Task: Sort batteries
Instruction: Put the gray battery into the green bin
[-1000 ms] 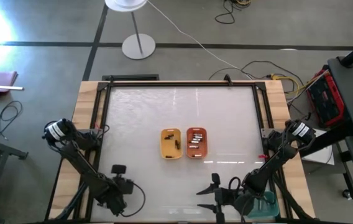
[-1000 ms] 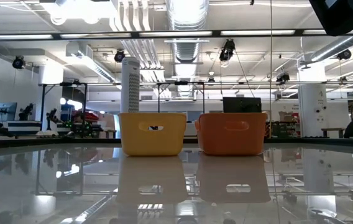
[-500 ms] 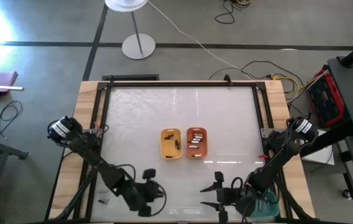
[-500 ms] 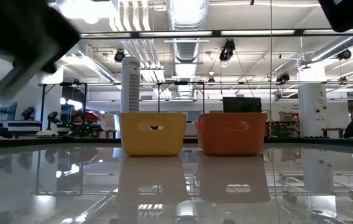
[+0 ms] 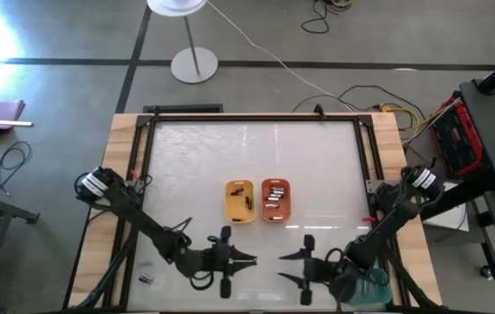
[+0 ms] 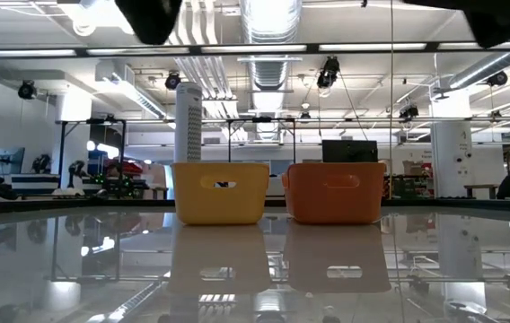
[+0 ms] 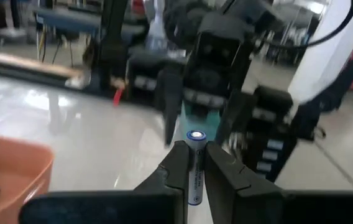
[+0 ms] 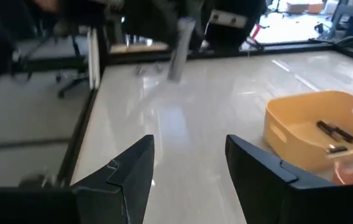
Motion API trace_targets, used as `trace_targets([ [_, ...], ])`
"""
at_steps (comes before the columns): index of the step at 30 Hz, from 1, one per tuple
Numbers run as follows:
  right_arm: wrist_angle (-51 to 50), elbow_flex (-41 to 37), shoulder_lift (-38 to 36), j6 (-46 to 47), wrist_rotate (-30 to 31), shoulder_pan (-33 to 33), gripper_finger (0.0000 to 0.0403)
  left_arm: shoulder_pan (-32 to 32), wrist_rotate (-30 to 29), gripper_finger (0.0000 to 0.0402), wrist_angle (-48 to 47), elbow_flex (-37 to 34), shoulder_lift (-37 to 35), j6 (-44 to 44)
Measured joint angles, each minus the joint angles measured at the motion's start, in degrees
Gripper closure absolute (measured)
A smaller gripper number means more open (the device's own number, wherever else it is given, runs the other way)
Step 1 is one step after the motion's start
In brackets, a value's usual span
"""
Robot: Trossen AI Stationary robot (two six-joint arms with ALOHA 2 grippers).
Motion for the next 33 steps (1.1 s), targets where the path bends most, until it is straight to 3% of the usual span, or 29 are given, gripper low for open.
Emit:
trace_targets([
  [6, 8.1, 0.3, 1.4, -2.5, -3.2, -4.1, 0.0211, 1.1, 0.5, 0.0387, 13.8, 2.6, 6.8, 5.5],
  [14, 8.5, 3.9, 1.3, -3.7, -14.4, -6.0, 0.0213, 1.3, 0.1, 0.0388, 16.7, 8.3, 11.7, 13.6],
  [17, 8.2, 4.5, 1.3, -4.4, -14.8, -5.7, 0.0222, 1.3, 0.0, 0.0388, 16.7, 9.5, 11.9, 15.7],
  [33, 7.6, 4.9, 0.8, -4.4, -14.3, -4.9, 0.0361, 1.0, 0.5, 0.0388, 15.0, 10.0, 11.9, 17.2],
])
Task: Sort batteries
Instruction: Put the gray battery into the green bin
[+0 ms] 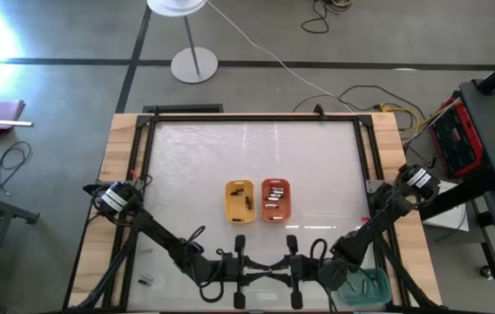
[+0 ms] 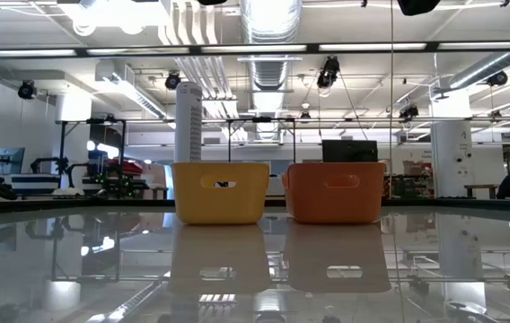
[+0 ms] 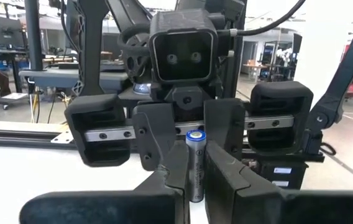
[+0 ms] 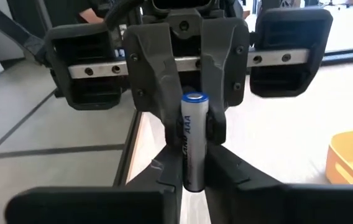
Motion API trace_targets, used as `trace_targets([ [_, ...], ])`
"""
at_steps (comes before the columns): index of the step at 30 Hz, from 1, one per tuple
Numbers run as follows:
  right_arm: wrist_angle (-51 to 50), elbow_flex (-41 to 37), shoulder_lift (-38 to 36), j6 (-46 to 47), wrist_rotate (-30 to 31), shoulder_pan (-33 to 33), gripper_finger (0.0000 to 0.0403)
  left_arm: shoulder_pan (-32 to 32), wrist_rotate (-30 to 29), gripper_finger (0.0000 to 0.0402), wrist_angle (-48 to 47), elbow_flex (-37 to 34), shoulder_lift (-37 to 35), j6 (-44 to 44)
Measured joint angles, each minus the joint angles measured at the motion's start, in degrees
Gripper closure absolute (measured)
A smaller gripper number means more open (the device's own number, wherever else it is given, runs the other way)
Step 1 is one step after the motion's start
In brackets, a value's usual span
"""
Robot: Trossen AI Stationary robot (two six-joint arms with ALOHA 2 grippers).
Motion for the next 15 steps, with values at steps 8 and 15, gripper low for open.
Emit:
trace_targets([
  [8, -4.2, 0.0, -1.1, 2.8, -0.5, 0.0, 0.0373, 0.0, -0.6, 0.0370, -2.1, 0.0, -0.1, 4.1],
  [15, -17.9, 0.0, -6.8, 8.4, -1.1, -0.3, 0.0373, -1.8, -9.6, 0.0313, -8.4, -0.2, -3.3, 8.2],
])
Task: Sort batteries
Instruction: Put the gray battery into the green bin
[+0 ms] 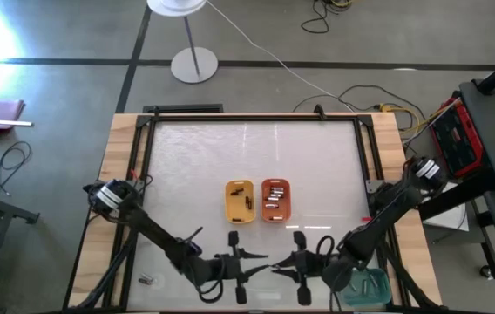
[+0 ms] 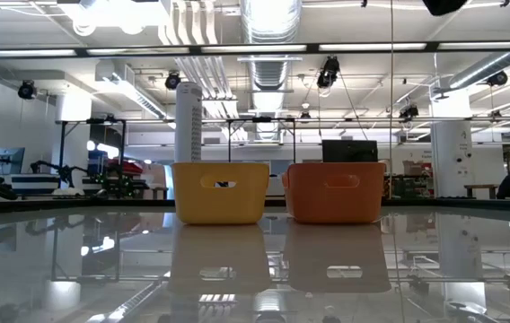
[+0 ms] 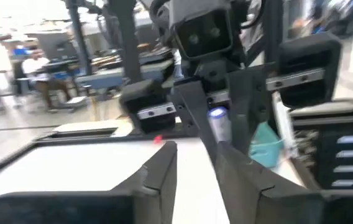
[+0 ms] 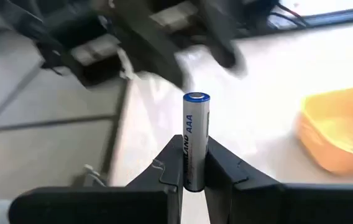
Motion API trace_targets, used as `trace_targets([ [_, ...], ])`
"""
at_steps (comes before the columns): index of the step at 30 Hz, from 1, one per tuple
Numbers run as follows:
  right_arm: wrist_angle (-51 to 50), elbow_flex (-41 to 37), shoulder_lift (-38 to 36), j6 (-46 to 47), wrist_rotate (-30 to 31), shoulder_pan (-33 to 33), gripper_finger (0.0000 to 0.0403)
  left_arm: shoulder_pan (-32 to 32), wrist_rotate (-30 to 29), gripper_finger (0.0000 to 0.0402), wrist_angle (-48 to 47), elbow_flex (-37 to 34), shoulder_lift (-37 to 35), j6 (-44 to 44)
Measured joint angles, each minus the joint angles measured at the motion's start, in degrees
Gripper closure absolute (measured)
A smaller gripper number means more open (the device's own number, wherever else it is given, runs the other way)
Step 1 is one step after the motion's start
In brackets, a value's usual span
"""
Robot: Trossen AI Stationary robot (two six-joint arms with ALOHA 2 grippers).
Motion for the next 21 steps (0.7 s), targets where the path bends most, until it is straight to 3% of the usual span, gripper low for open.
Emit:
trace_targets([
  [3, -8.5, 0.0, -3.4, 2.7, 0.2, -0.5, 0.0373, -1.8, -4.0, 0.0291, -8.5, 0.0, -3.4, -1.7],
  [6, -20.7, 0.5, -6.7, 8.8, -0.1, -0.5, 0.0373, -3.3, -4.6, 0.0273, -19.1, 0.0, -6.5, -9.4],
  [11, -45.4, 5.7, -8.4, 24.1, -6.1, 1.2, 0.0373, -4.0, -4.6, 0.0265, -31.2, 0.0, -6.7, -23.1],
  [16, -58.7, 12.6, -3.8, 39.1, -16.0, 7.6, 0.0374, -3.3, -4.4, 0.0269, -32.0, 0.0, -3.4, -29.8],
  [21, -64.5, 16.3, 1.2, 56.4, -27.2, 15.4, 0.0374, -2.8, -4.4, 0.0270, -27.4, 0.7, -0.6, -29.1],
])
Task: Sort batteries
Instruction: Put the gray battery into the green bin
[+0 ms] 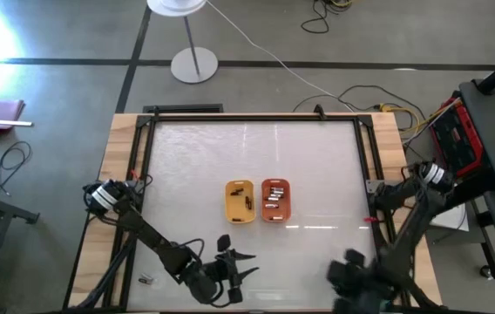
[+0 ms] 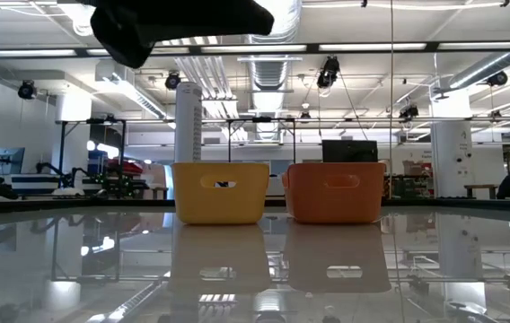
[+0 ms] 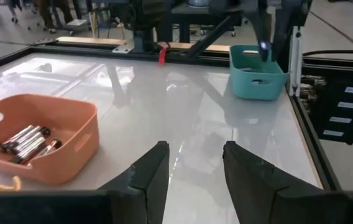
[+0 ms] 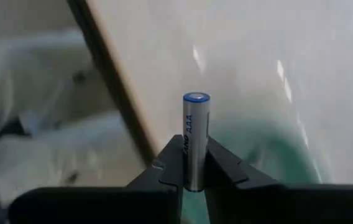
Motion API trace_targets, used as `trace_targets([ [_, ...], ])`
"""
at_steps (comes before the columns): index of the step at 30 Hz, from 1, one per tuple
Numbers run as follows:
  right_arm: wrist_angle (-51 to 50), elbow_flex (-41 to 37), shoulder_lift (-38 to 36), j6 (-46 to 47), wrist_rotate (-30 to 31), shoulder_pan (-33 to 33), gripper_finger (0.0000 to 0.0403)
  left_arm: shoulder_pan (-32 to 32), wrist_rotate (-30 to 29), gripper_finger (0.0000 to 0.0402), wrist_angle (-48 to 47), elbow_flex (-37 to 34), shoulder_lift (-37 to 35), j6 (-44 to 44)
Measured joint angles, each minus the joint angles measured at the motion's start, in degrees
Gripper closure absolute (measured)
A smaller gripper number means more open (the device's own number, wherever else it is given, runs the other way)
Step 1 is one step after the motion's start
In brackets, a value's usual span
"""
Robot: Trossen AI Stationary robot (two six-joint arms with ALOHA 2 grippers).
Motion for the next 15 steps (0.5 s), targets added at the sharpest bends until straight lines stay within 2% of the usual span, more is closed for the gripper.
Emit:
trace_targets([
  [5, -1.0, 0.2, 2.3, 10.9, -11.7, 5.2, 0.0374, 0.0, 0.0, 0.0270, 0.4, 3.4, 2.2, 2.3],
  [9, -4.3, -0.1, 3.1, 14.8, -15.2, 6.1, 0.0374, -0.6, 0.1, 0.0270, 0.5, 7.1, 3.4, 4.4],
  [15, -5.4, -3.4, 3.1, 14.9, -17.2, 5.2, 0.0374, -2.0, 0.5, 0.0270, -1.3, 13.3, 5.5, 7.8],
])
